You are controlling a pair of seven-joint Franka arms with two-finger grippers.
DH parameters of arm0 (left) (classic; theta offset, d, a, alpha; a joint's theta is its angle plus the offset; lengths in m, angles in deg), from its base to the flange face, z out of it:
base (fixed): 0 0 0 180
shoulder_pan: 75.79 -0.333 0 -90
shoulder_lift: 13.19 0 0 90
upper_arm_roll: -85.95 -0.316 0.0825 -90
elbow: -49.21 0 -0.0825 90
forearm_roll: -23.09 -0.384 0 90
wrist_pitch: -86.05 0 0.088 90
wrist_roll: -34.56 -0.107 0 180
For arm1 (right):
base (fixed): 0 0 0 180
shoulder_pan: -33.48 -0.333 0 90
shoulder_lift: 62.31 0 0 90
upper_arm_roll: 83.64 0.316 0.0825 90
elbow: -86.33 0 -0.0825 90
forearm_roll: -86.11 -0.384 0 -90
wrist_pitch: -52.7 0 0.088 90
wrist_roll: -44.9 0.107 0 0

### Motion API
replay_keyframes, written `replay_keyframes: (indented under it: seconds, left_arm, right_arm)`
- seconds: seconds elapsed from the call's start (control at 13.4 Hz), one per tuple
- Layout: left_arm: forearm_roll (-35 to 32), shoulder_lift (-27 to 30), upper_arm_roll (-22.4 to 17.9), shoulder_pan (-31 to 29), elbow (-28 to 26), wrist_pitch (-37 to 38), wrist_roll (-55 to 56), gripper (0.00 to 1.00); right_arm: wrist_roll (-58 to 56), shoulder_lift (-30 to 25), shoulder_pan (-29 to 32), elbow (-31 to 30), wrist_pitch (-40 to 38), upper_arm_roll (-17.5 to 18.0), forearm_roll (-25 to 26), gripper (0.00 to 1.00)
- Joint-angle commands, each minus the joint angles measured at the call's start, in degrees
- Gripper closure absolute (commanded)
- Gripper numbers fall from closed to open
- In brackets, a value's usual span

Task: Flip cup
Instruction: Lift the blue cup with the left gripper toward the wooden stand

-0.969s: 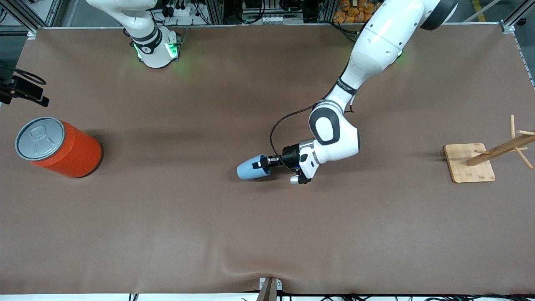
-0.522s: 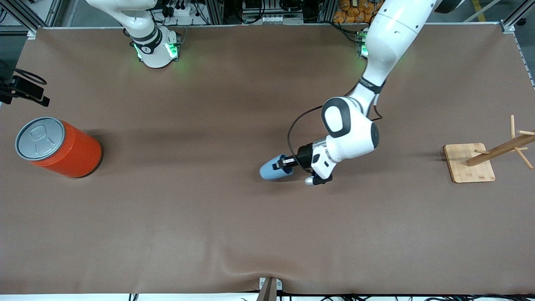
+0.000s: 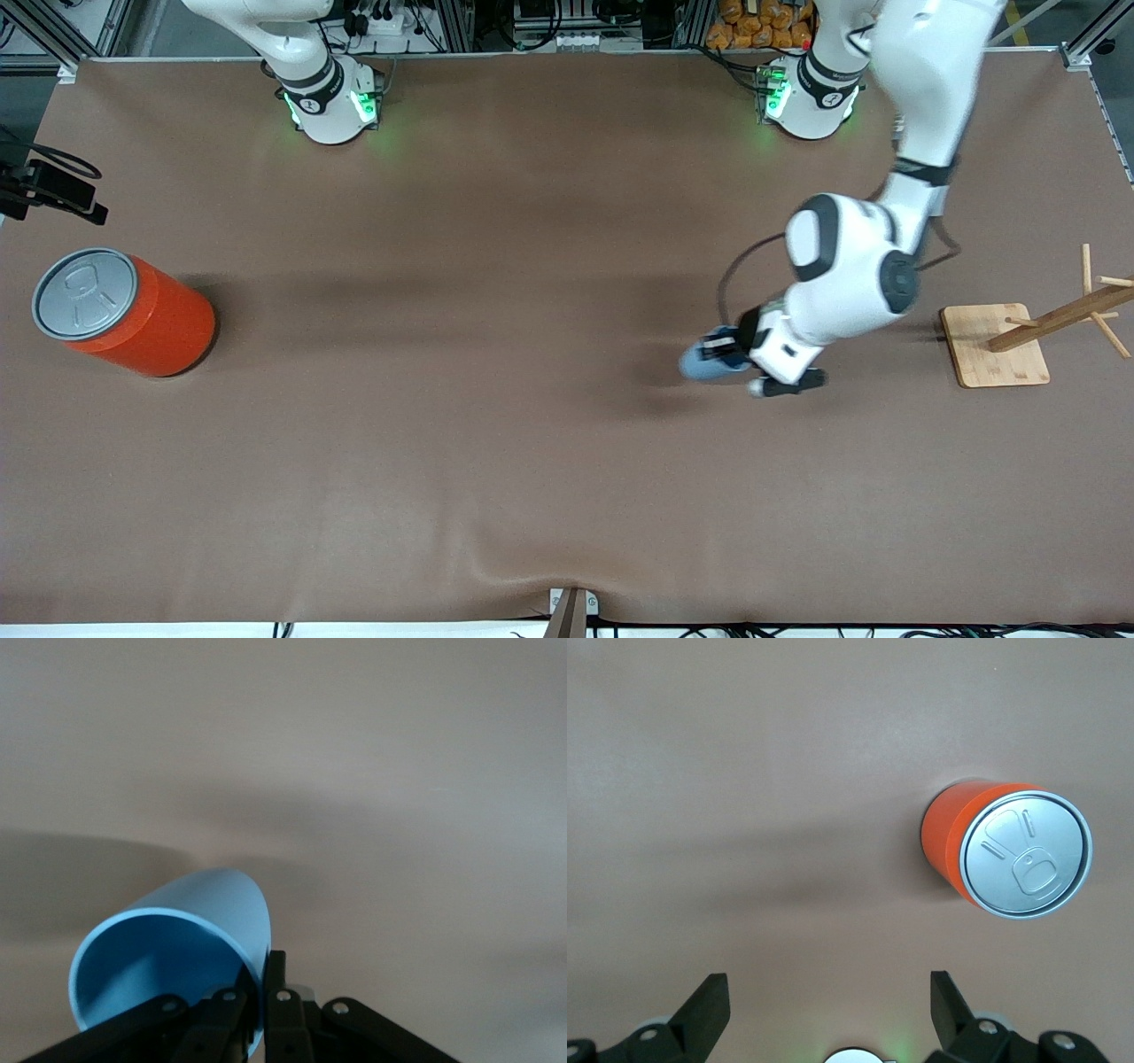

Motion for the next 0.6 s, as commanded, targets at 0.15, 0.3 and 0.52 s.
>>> replay_keyframes:
  seconds: [0.15,0.3,0.52]
  left_arm:
    - [-20.9,5.7,0.5,-5.6,-3.0,9.0,10.3,1.00]
    - [-21.9,5.5,0.7,-8.3,-4.5,8.6,9.9,1.00]
    - [-22.1,5.5,0.8,-9.3,-8.4,2.6,9.7,1.00]
  right_arm:
    - [0.4,0.1,-0.3,0.2,-0.5,0.1,0.6,0.00]
    - [0.3,0.1,-0.4,0.3,-0.6,0.1,0.7,0.00]
    - [0.4,1.0,-0.7,0.4,-0.4,0.1,0.7,0.00]
